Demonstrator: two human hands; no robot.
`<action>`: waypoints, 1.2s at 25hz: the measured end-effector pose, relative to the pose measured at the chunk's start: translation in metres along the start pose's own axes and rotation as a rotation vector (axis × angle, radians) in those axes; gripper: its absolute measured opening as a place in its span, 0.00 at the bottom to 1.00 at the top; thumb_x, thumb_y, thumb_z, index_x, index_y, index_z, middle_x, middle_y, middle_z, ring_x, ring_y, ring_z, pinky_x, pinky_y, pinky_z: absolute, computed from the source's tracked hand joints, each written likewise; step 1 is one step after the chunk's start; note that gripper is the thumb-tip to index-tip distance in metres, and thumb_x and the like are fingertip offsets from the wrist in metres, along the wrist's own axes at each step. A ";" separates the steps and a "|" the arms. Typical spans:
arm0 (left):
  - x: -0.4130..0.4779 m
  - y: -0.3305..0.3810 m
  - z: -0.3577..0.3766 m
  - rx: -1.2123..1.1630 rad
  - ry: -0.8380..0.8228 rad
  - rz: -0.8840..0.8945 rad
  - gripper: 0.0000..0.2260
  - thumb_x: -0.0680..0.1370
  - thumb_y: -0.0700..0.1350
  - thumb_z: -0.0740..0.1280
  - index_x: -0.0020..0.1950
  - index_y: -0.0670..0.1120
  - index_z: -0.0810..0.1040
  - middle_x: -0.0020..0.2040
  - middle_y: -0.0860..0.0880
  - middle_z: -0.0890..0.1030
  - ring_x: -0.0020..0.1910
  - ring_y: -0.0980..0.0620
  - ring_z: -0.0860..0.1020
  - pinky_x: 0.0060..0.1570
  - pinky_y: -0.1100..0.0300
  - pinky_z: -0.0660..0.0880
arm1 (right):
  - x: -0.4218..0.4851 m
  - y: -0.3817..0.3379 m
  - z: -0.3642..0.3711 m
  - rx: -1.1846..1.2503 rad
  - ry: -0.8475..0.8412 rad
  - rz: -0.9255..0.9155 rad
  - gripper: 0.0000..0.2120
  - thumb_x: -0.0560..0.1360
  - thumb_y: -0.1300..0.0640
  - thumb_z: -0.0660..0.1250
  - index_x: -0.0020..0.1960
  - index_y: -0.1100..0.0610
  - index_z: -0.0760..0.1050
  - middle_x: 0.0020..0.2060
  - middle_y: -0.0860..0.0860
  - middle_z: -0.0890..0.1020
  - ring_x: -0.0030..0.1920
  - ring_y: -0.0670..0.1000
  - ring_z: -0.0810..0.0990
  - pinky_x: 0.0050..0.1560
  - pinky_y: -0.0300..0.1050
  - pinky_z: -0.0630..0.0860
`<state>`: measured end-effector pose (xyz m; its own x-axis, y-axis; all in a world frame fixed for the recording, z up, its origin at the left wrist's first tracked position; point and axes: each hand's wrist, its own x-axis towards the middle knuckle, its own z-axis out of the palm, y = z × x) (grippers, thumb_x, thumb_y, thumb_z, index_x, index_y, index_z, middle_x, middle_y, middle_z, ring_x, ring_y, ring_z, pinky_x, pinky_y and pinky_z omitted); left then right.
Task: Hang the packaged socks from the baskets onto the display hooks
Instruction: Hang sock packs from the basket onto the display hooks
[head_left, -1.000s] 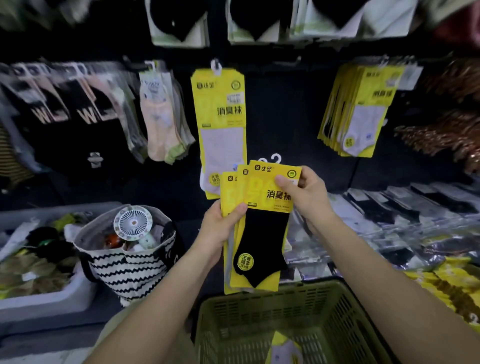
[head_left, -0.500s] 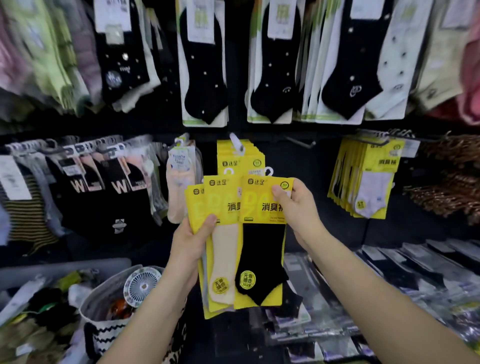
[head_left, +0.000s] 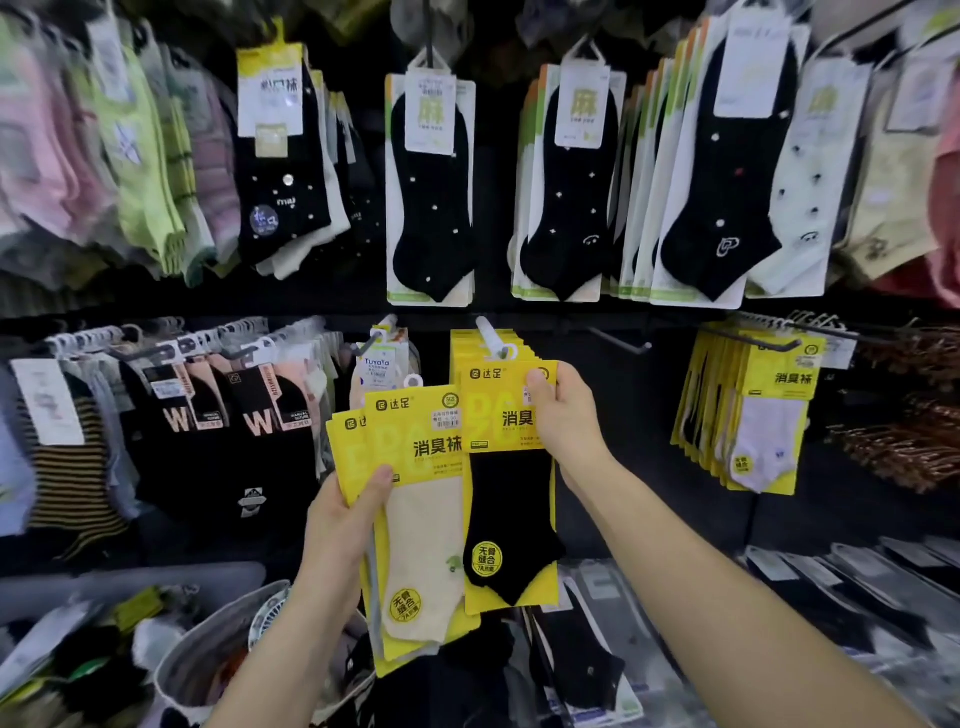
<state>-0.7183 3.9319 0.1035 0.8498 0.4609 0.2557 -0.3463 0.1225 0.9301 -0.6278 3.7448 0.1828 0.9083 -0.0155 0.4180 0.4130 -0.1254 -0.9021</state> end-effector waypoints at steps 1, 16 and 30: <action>0.001 0.000 -0.002 0.007 0.013 0.006 0.06 0.76 0.44 0.67 0.52 0.48 0.78 0.49 0.49 0.84 0.45 0.50 0.83 0.41 0.57 0.78 | 0.002 0.000 0.003 -0.026 -0.004 0.004 0.10 0.79 0.53 0.57 0.46 0.58 0.70 0.37 0.46 0.76 0.37 0.47 0.73 0.40 0.47 0.73; -0.022 0.017 0.015 0.061 -0.054 0.052 0.10 0.76 0.44 0.67 0.57 0.47 0.77 0.52 0.48 0.83 0.48 0.51 0.83 0.44 0.56 0.78 | -0.035 0.004 0.003 0.097 0.134 -0.093 0.04 0.76 0.48 0.65 0.45 0.48 0.74 0.42 0.43 0.79 0.43 0.40 0.77 0.41 0.30 0.72; -0.021 -0.004 0.064 0.059 -0.193 -0.026 0.08 0.75 0.44 0.68 0.53 0.45 0.78 0.46 0.49 0.85 0.43 0.53 0.84 0.37 0.63 0.78 | -0.016 -0.019 -0.021 -0.175 -0.067 -0.150 0.08 0.74 0.54 0.68 0.37 0.48 0.78 0.32 0.43 0.78 0.32 0.40 0.76 0.35 0.32 0.72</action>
<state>-0.7092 3.8650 0.1112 0.9204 0.2809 0.2721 -0.3044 0.0778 0.9494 -0.6514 3.7261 0.1955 0.8424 0.0813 0.5327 0.5312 -0.2917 -0.7955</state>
